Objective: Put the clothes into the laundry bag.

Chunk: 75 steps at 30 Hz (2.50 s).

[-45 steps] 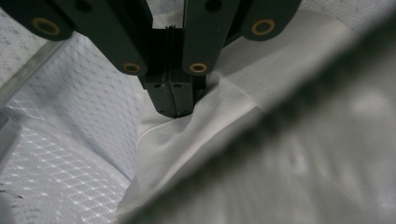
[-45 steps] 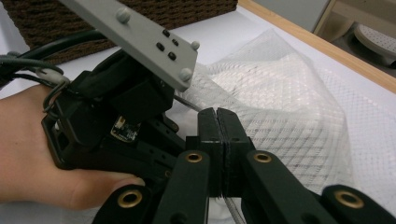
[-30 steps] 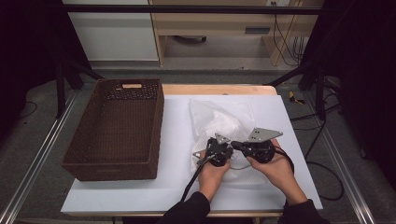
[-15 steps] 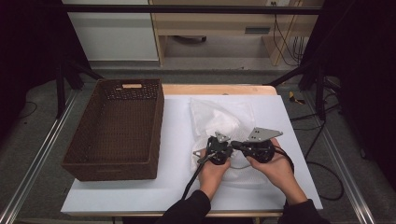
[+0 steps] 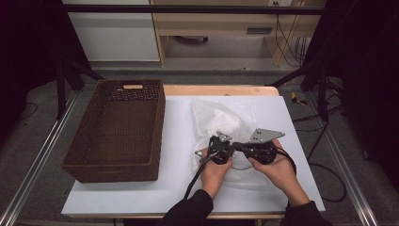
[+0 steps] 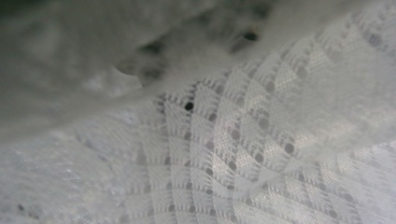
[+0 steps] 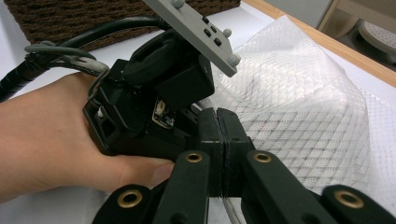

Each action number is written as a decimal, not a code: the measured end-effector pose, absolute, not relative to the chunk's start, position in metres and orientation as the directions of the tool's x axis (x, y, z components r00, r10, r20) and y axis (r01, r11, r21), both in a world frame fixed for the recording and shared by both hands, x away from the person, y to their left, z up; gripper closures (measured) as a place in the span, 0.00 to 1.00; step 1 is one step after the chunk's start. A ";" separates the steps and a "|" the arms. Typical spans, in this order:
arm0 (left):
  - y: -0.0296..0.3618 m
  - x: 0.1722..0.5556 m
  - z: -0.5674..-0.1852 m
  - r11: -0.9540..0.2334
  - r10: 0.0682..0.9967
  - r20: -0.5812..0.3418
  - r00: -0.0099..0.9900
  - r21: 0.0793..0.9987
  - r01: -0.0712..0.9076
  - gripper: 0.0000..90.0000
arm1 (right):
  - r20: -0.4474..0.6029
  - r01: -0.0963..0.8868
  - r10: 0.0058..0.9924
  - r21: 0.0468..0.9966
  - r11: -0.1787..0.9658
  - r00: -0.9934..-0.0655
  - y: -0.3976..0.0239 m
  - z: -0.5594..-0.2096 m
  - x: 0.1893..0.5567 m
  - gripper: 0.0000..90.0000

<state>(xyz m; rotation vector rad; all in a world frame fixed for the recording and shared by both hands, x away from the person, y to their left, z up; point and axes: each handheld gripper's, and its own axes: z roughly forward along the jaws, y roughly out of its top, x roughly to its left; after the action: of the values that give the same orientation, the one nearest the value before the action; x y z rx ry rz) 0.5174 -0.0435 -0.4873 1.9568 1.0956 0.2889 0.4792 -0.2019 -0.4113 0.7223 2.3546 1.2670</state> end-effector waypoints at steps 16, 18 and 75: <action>-0.045 0.523 -0.486 -0.246 0.795 -0.181 0.579 0.775 0.581 1.00 | -0.082 0.259 0.594 0.846 0.466 -0.800 -0.201 -0.410 0.479 1.00; -0.045 0.524 -0.486 -0.250 0.796 -0.178 0.578 0.773 0.583 1.00 | -0.083 0.259 0.594 0.846 0.467 -0.800 -0.202 -0.410 0.479 1.00; -0.007 0.463 -0.459 -0.257 0.727 -0.194 0.659 0.813 0.523 1.00 | -0.092 0.250 0.601 0.852 0.460 -0.794 -0.206 -0.405 0.472 1.00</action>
<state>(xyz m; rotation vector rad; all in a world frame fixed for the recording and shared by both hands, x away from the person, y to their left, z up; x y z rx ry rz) 0.4627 -0.0069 -0.4587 1.9313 0.9793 0.2723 0.4723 -0.2061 -0.4053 0.7166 2.3332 1.2678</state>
